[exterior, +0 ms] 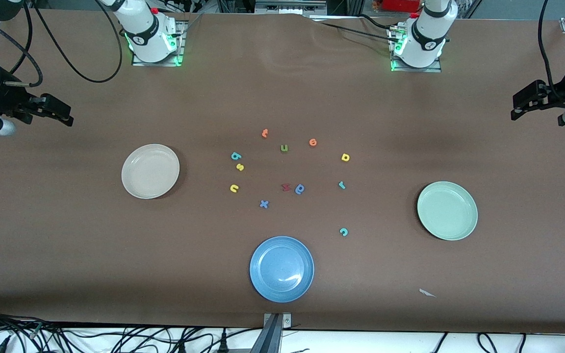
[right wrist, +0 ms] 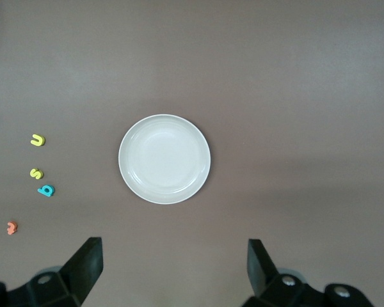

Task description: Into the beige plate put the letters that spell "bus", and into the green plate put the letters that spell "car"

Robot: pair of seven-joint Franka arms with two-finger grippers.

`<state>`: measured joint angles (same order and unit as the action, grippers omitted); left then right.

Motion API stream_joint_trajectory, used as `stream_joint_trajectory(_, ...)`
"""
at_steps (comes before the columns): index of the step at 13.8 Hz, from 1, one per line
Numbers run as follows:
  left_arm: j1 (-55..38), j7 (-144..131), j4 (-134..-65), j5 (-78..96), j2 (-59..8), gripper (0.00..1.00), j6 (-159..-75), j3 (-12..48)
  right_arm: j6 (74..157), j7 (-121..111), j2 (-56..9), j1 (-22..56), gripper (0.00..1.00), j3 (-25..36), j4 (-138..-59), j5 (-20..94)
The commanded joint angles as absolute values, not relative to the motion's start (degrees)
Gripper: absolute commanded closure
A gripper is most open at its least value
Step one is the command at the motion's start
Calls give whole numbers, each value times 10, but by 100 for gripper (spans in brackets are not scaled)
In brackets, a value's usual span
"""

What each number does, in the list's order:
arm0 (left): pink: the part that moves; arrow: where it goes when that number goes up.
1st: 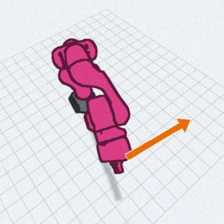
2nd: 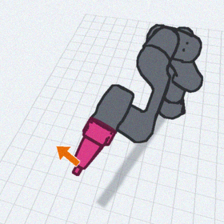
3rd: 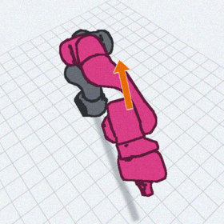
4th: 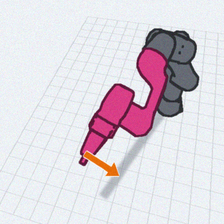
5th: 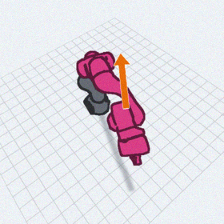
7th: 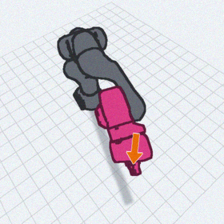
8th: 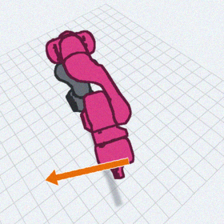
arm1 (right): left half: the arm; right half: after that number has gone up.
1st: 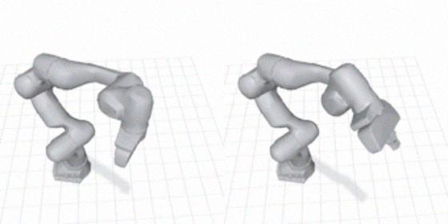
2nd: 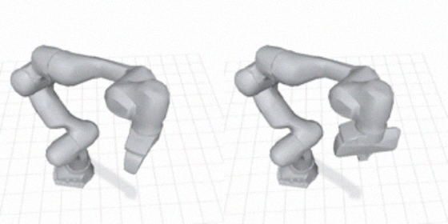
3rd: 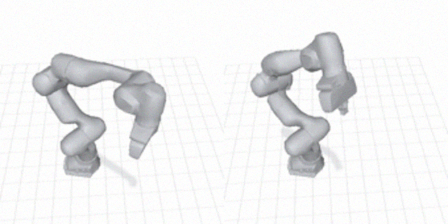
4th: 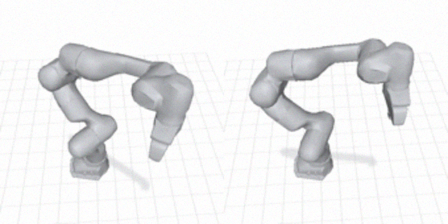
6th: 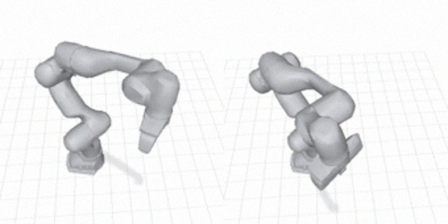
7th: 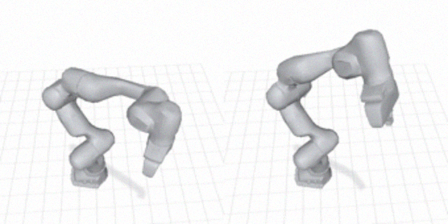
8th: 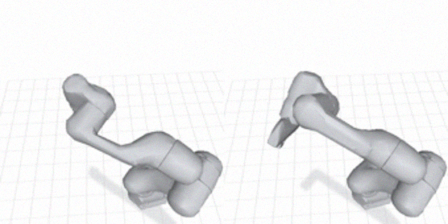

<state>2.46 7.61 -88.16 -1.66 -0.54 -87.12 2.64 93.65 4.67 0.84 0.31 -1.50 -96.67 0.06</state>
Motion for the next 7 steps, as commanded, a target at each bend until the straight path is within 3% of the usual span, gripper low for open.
stream_joint_trajectory(1, 23, 87, -878, -30, -3, 0, -868, 26, 928, 47, 9, 2, 0, -17, -962, 7)
stream_joint_trajectory(7, 24, 87, -877, -30, -4, 0, -870, 25, 928, 42, 9, 3, 0, -17, -962, 6)
